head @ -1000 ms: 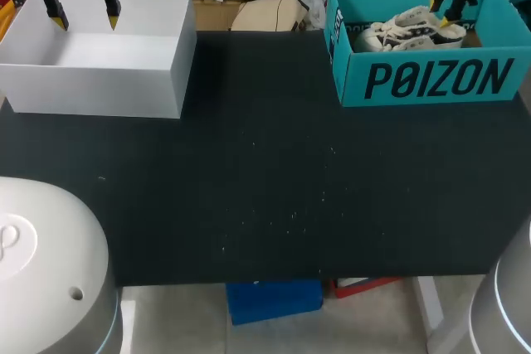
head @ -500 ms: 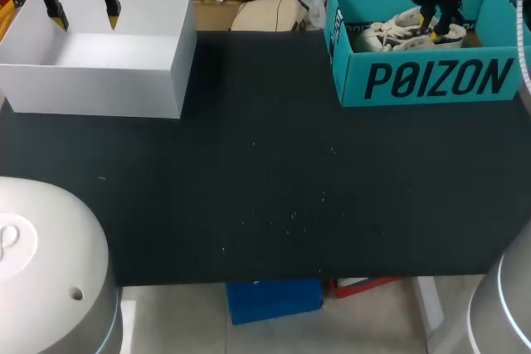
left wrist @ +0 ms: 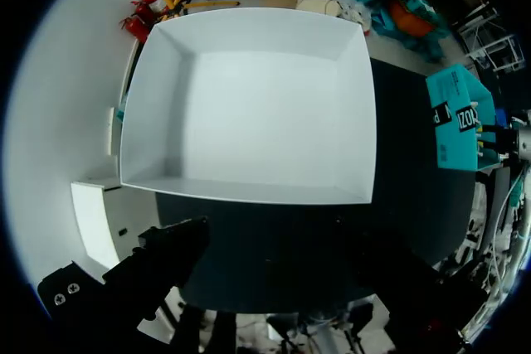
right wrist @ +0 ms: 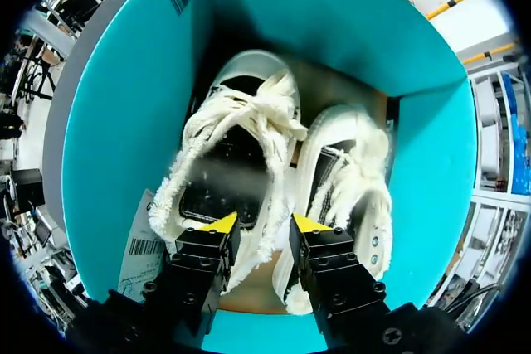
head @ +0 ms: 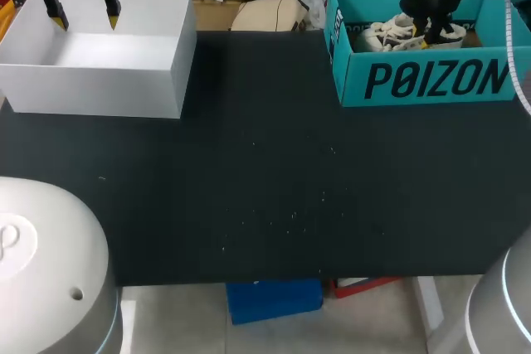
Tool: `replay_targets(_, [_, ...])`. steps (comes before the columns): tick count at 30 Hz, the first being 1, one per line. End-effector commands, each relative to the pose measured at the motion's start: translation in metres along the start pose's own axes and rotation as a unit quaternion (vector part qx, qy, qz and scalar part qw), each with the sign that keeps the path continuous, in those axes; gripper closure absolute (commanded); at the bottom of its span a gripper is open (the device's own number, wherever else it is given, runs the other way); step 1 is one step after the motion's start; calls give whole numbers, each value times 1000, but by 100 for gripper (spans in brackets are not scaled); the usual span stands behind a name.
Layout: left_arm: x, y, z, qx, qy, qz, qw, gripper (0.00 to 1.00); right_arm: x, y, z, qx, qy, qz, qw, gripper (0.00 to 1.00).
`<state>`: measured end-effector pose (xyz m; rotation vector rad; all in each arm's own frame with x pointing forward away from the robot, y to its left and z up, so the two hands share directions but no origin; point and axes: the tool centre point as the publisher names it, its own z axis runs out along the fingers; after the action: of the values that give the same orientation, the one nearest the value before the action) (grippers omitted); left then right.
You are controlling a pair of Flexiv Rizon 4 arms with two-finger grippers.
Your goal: Take the shoe out of the shoebox, open the shoe tongue, remove and reinsert the insole, then place the shoe into the shoebox
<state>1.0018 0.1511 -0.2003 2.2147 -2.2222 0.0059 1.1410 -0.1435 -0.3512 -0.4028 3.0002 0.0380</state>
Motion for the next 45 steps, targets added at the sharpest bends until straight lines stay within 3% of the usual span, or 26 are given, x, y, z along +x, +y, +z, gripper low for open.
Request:
replay_targets(1, [1,0,0,-1,-2,-1,1000,0,-7,2,16,1,12,1,1000,65])
replay_targets(9, [1,0,0,-1,-2,-1,1000,0,-2,4,36,3,23,3,1000,69])
replay_targets(23, [1,0,0,-1,-2,-1,1000,0,-2,5,53,8,34,1,999,67])
replay_targets(25, [1,0,0,-1,-2,-1,1000,0,-2,5,53,9,34,1,999,73])
replay_targets(26, [1,0,0,-1,-2,-1,1000,0,-2,5,53,9,34,2,999,81])
replay_targets(27, [1,0,0,-1,-2,-1,1000,0,-2,5,53,9,33,2,999,95])
replay_targets(29, [1,0,0,-1,-2,-1,1000,0,-2,5,53,11,31,2,999,100])
replay_targets(38, [1,0,0,-1,-2,-1,1000,0,0,4,31,21,28,10,999,100])
replay_targets(45, [1,0,0,-1,-2,-1,1000,0,5,1,-19,41,37,14,998,100])
